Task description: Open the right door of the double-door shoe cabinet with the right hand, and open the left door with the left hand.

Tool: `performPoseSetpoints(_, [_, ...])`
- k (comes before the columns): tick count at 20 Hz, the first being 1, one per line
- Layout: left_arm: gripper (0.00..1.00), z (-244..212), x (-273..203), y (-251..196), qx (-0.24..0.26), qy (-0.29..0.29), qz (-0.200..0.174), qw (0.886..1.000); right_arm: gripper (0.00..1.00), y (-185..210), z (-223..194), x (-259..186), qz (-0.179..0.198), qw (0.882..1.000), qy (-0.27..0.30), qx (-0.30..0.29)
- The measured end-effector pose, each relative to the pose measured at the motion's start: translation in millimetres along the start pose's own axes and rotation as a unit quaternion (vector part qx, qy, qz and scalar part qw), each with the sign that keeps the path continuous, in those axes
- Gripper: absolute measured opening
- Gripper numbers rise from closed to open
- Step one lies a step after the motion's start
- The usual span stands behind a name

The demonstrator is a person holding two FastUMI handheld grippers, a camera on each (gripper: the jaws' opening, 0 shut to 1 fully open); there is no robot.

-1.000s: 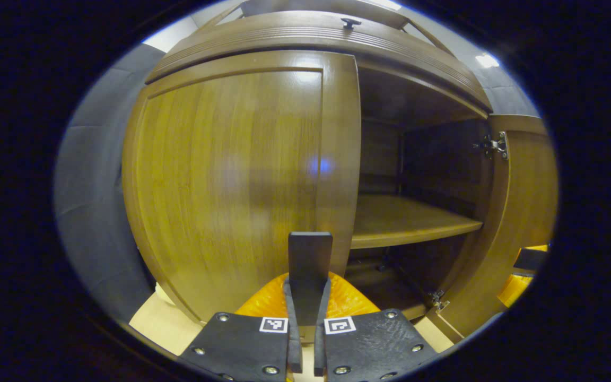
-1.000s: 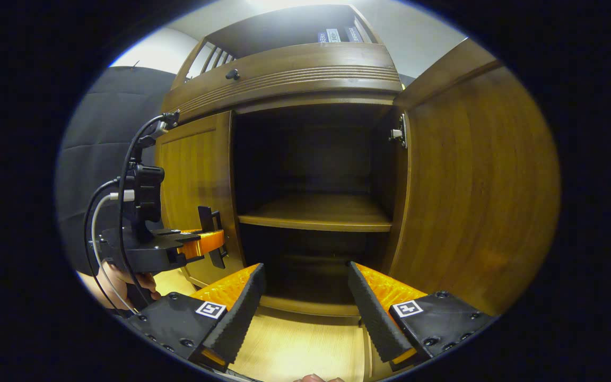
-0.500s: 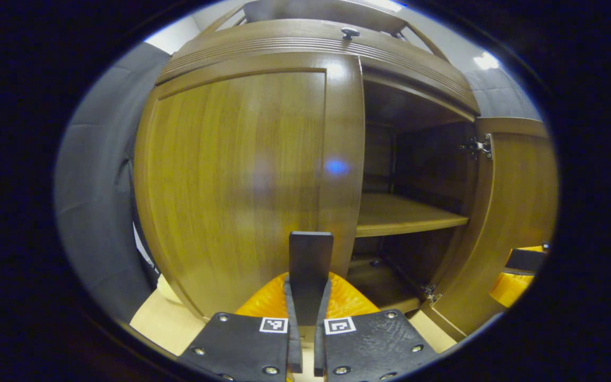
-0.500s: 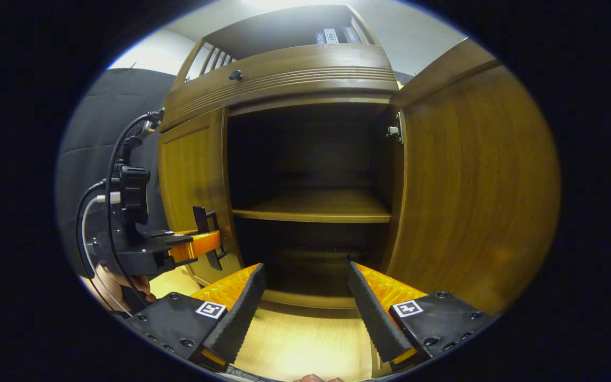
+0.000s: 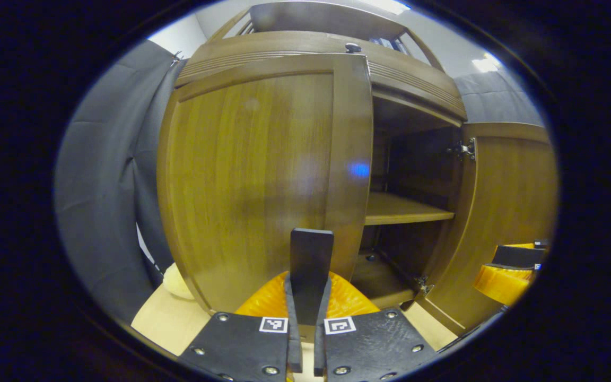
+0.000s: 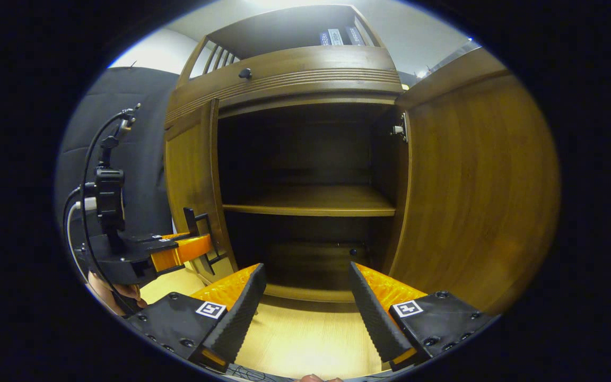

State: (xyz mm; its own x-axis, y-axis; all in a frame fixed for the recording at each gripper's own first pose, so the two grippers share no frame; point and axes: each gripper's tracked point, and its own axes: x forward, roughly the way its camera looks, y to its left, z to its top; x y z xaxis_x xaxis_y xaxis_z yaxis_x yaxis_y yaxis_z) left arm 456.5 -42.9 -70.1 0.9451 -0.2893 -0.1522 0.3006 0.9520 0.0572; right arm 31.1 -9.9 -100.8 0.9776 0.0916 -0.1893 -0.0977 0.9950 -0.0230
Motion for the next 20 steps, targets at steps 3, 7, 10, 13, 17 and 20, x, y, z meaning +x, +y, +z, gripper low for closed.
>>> performPoseSetpoints(3, [0.12, -2, -14, 6, -0.008, 0.001, 0.001, 1.000, 0.93, 8, -3, -4, 0.001, 1.000, 0.005, 0.003])
performPoseSetpoints(7, [0.12, -4, -34, 16, -0.006, -0.003, 0.006, 1.000, 0.93, 21, -8, -13, 0.005, 1.000, 0.007, 0.000])
performPoseSetpoints(10, [0.12, -6, -48, 23, -0.016, -0.004, 0.009, 1.000, 0.93, 30, -13, -21, 0.010, 1.000, 0.011, -0.003])
performPoseSetpoints(13, [0.10, -8, -62, 31, -0.013, -0.005, 0.013, 1.000, 0.93, 37, -16, -29, 0.009, 1.000, 0.011, 0.000])
performPoseSetpoints(17, [0.11, -9, -77, 43, -0.023, -0.006, 0.015, 1.000, 0.93, 44, -19, -40, 0.007, 1.000, 0.011, 0.010])
performPoseSetpoints(20, [0.10, -12, -94, 55, -0.019, -0.010, 0.022, 1.000, 0.93, 52, -22, -47, 0.011, 1.000, 0.013, 0.014])
